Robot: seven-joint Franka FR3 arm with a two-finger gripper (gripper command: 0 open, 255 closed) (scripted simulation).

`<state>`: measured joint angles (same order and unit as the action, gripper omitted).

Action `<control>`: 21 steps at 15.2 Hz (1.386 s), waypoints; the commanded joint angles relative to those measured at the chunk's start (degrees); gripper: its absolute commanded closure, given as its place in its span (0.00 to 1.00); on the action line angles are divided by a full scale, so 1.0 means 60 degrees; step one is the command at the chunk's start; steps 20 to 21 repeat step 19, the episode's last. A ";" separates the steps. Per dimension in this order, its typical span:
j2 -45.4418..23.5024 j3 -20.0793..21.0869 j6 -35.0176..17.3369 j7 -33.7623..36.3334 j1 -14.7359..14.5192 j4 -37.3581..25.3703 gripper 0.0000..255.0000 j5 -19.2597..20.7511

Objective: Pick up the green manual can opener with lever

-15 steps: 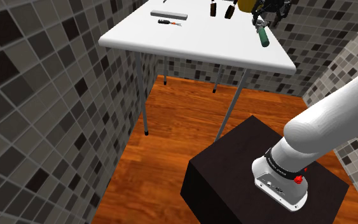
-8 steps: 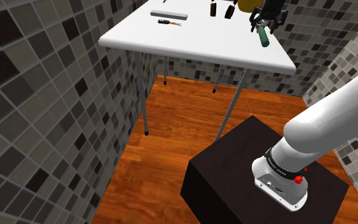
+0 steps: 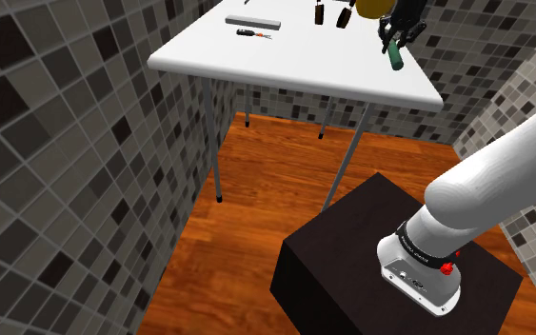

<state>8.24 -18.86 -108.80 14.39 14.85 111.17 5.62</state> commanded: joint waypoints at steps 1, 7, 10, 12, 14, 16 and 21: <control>-0.0004 0.0000 0.0000 -0.0002 0.0000 0.0007 1.00 0.0000; -0.0034 0.0021 0.0651 -0.0031 -0.0019 -0.0673 1.00 -0.0029; -0.0066 0.0028 0.1038 -0.0058 -0.0026 -0.1092 1.00 -0.0048; -0.0099 0.0030 0.1298 -0.0078 -0.0030 -0.1384 1.00 -0.0064; -0.0142 0.0031 0.1560 -0.0101 -0.0034 -0.1687 1.00 -0.0082; -0.0194 0.0030 0.1823 -0.0126 -0.0036 -0.2002 1.00 -0.0102; -0.0228 0.0028 0.1976 -0.0141 -0.0038 -0.2188 1.00 -0.0114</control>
